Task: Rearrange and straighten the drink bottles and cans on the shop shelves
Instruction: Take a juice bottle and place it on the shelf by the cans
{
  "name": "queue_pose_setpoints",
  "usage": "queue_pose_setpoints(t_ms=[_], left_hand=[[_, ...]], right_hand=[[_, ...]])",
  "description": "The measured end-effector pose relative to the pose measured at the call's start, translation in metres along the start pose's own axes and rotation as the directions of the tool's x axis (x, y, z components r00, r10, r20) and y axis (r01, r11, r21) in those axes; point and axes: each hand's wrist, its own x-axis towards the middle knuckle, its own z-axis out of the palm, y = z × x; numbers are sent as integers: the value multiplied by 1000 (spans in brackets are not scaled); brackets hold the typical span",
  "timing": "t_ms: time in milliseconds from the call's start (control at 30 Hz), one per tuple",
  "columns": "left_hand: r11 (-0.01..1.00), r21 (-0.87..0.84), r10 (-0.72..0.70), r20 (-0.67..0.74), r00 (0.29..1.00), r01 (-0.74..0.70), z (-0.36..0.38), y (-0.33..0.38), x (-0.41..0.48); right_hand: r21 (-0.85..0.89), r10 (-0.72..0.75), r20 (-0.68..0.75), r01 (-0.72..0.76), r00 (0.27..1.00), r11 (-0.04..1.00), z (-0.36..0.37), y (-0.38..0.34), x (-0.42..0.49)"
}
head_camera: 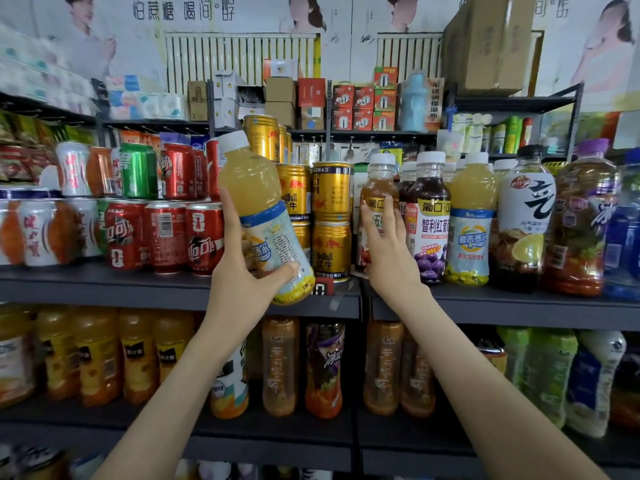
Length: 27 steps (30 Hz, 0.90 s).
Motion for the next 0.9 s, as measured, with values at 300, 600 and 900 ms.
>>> queue_pose_setpoints(t_ms=[300, 600, 900], left_hand=[[990, 138, -31, -50, 998, 37, -33, -8, -40], [948, 284, -144, -10, 989, 141, -105, -22, -90], [867, 431, -306, 64, 950, 250, -217, -75, -125]], right_hand=[[672, -48, -210, 179, 977, 718, -23, -87, -58], [889, -364, 227, -39, 903, 457, 23, -173, -94], [910, -380, 352, -218, 856, 352, 94, -276, -128]])
